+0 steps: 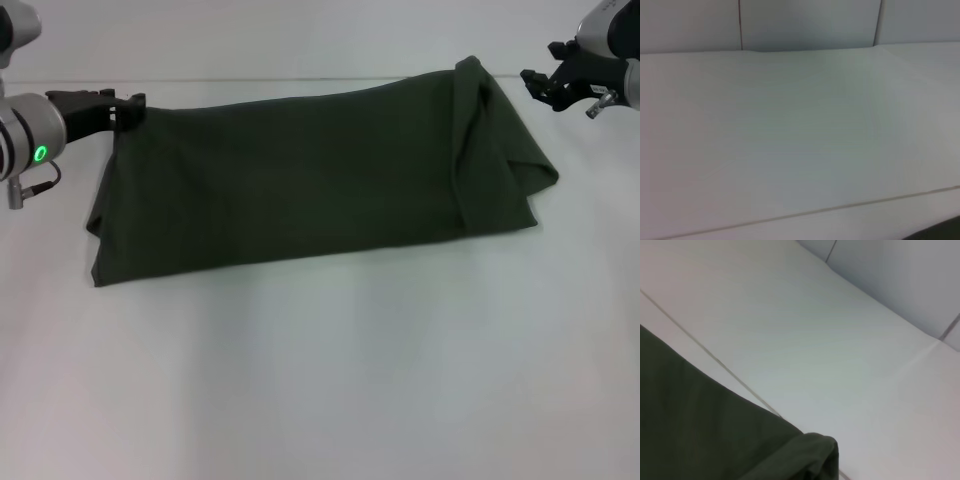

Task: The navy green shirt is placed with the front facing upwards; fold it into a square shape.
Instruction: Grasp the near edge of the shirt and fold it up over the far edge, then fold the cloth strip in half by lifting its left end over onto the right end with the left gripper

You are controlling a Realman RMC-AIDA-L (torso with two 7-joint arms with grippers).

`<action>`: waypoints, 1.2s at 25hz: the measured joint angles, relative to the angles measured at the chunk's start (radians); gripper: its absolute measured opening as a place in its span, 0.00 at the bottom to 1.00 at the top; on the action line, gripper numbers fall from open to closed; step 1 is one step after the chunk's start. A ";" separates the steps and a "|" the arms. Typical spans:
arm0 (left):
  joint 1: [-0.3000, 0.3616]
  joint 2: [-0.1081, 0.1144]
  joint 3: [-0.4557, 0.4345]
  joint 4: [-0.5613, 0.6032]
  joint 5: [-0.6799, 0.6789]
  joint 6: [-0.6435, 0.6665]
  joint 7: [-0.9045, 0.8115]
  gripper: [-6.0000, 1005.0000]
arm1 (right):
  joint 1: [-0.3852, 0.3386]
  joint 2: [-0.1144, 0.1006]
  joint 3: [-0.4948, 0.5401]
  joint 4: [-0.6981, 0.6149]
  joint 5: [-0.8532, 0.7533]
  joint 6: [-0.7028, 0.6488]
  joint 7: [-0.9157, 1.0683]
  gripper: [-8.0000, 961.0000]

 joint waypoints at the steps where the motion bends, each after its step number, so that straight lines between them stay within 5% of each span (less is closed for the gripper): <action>1: 0.000 0.000 0.000 -0.001 0.000 0.000 0.004 0.33 | -0.001 0.001 0.000 0.000 0.002 0.004 -0.002 0.20; 4: 0.002 -0.003 0.001 0.002 -0.003 0.010 0.011 0.43 | -0.006 0.000 0.000 0.000 0.004 0.000 -0.002 0.46; 10: 0.028 -0.005 -0.012 0.046 -0.025 0.147 0.013 0.57 | -0.065 0.006 0.014 -0.068 0.007 -0.080 0.038 0.71; 15: 0.134 -0.015 -0.014 0.170 -0.176 0.354 0.078 0.70 | -0.185 0.013 0.014 -0.215 0.112 -0.270 0.066 0.94; 20: 0.216 -0.018 -0.103 0.187 -0.344 0.595 0.191 0.89 | -0.330 0.010 0.014 -0.305 0.287 -0.464 0.025 0.96; 26: 0.263 -0.018 -0.286 0.044 -0.456 0.834 0.447 0.93 | -0.448 0.012 0.026 -0.315 0.423 -0.642 -0.067 0.96; 30: 0.287 -0.019 -0.329 0.015 -0.464 0.875 0.528 0.93 | -0.487 0.013 0.051 -0.306 0.443 -0.720 -0.118 0.96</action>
